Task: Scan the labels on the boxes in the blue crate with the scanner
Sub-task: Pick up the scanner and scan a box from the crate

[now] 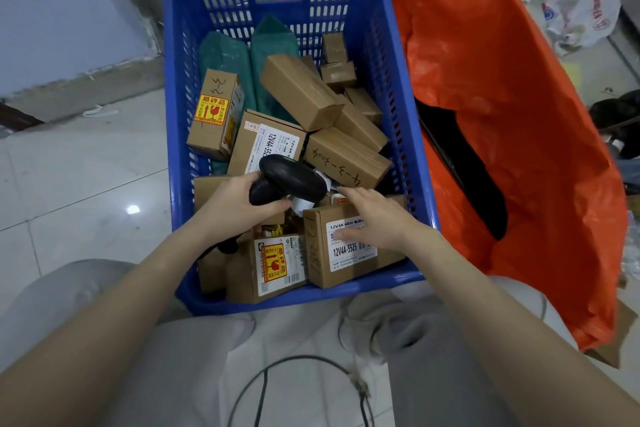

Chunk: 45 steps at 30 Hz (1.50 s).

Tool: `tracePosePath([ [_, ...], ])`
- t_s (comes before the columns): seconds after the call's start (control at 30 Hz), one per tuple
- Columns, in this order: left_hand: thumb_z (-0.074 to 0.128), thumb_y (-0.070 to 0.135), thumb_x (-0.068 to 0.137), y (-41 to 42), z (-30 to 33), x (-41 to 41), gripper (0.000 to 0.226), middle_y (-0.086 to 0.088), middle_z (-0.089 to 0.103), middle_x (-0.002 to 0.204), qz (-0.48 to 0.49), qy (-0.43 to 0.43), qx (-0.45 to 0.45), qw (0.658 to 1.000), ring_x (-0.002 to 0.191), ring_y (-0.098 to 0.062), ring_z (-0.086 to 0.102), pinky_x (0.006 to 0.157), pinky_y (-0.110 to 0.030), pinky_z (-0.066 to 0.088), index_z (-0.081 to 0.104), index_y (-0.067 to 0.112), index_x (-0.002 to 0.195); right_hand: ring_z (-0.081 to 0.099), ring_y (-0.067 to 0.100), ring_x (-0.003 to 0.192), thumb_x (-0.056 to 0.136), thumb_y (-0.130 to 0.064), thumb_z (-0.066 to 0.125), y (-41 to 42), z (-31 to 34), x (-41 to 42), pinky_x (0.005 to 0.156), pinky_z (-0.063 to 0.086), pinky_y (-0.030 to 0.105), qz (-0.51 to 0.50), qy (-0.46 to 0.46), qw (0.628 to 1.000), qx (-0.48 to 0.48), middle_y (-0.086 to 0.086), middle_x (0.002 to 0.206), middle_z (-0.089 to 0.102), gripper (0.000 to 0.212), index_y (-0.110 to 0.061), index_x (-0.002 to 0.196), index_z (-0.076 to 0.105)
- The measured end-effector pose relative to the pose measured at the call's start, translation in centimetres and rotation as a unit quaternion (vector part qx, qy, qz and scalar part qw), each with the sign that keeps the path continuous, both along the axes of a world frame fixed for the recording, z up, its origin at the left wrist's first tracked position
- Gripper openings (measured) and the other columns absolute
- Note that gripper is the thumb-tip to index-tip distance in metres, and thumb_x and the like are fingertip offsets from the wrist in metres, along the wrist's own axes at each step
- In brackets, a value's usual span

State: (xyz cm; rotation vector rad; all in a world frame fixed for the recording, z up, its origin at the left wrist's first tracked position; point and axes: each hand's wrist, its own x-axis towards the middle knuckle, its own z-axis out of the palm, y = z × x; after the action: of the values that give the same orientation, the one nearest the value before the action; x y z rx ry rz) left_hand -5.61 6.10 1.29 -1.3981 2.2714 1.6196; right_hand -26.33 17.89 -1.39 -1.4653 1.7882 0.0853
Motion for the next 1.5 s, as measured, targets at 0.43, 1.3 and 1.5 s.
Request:
tracePosePath([
  [0.43,0.067,0.030,0.082,-0.5,0.4,0.3,0.041,0.005,0.061,0.106,0.028,0.008,-0.015,0.999,0.099,-0.009,0.055,0.070,-0.011,0.038,0.056,0.018,0.119,0.035,0.022,0.124,0.075,-0.037,0.075,-1.3,0.0,-0.8,0.103,0.026,0.046,0.111,0.080,0.990,0.042,-0.004,0.135,0.049,0.085,-0.029,0.147,0.031],
  [1.3,0.069,0.031,0.080,3.6,17.3,2.4,0.012,0.018,0.064,0.053,0.126,0.147,-0.106,0.975,0.048,0.001,0.060,0.051,-0.017,0.044,0.058,0.030,0.082,0.069,0.013,0.090,0.082,-0.050,0.064,2.9,16.1,1.4,0.078,0.056,0.034,-0.462,-0.243,0.826,-0.213,-0.005,0.102,0.069,0.029,-0.031,0.098,0.049],
  [1.5,0.076,0.029,0.073,5.2,17.5,3.3,0.018,0.004,0.068,0.073,0.119,0.119,-0.129,0.977,0.071,-0.011,0.063,0.064,-0.031,0.050,0.063,0.028,0.085,0.070,0.015,0.078,0.089,-0.038,0.057,4.4,18.3,1.1,0.069,0.054,0.031,-0.504,-0.323,0.789,-0.138,0.001,0.091,0.071,0.027,-0.020,0.107,0.051],
])
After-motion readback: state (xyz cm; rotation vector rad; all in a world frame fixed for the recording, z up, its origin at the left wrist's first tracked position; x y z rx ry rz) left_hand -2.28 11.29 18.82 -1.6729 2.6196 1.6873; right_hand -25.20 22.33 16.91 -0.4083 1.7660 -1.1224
